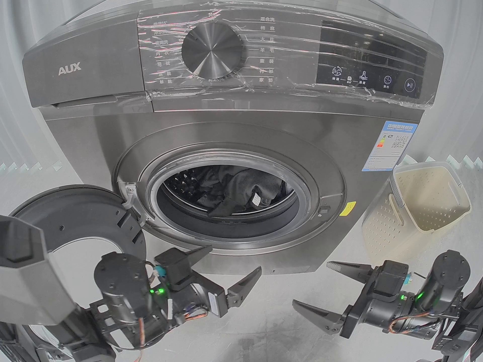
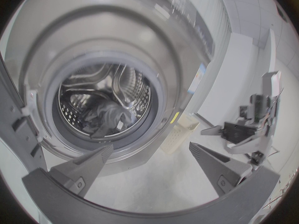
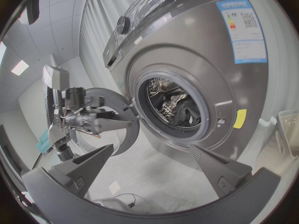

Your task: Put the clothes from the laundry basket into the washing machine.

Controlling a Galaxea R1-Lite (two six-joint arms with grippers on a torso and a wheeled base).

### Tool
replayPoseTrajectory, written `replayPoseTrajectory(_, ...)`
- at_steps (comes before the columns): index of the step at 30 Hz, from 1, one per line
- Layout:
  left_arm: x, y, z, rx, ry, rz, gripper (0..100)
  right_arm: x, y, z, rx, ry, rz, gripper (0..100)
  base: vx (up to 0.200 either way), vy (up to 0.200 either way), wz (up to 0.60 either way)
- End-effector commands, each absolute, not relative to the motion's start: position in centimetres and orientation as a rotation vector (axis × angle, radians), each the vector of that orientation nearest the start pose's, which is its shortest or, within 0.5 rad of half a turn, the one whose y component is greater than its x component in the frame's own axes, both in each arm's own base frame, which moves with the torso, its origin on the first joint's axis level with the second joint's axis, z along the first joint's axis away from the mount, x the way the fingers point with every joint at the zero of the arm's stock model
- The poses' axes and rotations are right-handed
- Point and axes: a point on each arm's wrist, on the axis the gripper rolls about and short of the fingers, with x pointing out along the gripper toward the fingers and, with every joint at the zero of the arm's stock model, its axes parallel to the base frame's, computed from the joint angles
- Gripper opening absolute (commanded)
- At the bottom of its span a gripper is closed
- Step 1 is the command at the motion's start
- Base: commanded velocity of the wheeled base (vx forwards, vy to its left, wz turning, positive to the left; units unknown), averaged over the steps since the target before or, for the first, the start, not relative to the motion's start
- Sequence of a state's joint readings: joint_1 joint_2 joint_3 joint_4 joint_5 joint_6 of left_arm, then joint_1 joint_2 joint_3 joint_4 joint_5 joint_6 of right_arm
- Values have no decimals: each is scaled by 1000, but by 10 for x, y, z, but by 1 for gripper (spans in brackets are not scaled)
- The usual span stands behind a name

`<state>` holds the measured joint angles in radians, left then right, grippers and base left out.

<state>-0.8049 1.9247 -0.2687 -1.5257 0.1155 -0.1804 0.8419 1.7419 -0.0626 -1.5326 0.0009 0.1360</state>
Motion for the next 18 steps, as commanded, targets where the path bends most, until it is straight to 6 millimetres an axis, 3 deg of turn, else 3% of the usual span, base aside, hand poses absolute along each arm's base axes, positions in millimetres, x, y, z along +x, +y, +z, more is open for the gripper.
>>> replayPoseTrajectory(1,139,-158,136,-233,37,-726,100,130,126,125,121,79,738,100,0,0,0)
replayPoseTrajectory(8,119,-133,137,-182,9,-679,100,130,102,136,145,13,612,100,0,0,0)
replayPoseTrajectory(18,105,-108,146,-167,-35,-587,100,131,80,143,142,-27,491,100,-200,0,0)
